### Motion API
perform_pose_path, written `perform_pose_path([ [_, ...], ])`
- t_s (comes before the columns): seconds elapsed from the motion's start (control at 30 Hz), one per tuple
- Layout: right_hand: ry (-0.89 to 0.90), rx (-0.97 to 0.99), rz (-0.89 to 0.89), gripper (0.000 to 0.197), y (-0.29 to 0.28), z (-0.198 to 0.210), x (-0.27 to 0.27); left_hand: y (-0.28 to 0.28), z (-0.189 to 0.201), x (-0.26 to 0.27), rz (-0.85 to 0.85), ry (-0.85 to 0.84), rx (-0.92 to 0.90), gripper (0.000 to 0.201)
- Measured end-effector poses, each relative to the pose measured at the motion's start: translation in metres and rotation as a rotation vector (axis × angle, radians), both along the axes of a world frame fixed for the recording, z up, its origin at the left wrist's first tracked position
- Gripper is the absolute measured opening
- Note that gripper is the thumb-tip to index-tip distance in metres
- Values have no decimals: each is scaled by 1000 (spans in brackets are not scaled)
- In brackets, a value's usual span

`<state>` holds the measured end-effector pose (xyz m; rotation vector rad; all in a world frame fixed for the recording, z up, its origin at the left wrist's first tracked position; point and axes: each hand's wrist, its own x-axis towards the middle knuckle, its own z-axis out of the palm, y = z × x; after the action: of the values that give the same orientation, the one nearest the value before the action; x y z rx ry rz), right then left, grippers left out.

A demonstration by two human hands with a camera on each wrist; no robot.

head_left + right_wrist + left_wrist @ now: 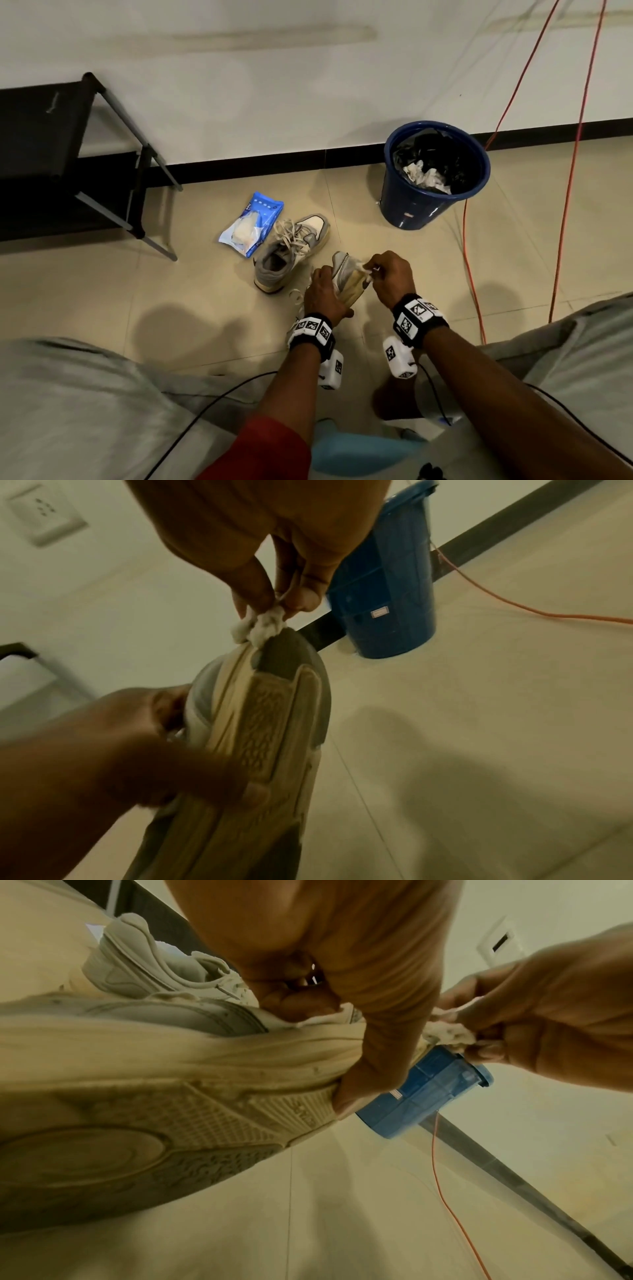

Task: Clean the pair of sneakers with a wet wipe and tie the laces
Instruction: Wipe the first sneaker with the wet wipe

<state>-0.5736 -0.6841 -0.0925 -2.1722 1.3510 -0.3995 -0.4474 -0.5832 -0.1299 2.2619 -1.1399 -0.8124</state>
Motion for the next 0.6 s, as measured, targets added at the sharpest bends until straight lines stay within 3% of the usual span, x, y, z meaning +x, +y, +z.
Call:
perform_pose_path([
  [0.13,59,-126,253,16,25,-2,5,0,1,8,38,16,1,94],
  [0.3,18,-91,14,10,2,6,7,3,-2,11,-2,27,32,101],
  [0.47,63,-107,331,11,48,-10,13,-1,-1,12,59,72,-15,73],
  [0.53,81,-162,384,14,51,-16,21,1,-7,15,76,80,-56,59],
  [0.6,88,-211,400,16,45,-10,35,4,-10,19,86,75,-77,59],
])
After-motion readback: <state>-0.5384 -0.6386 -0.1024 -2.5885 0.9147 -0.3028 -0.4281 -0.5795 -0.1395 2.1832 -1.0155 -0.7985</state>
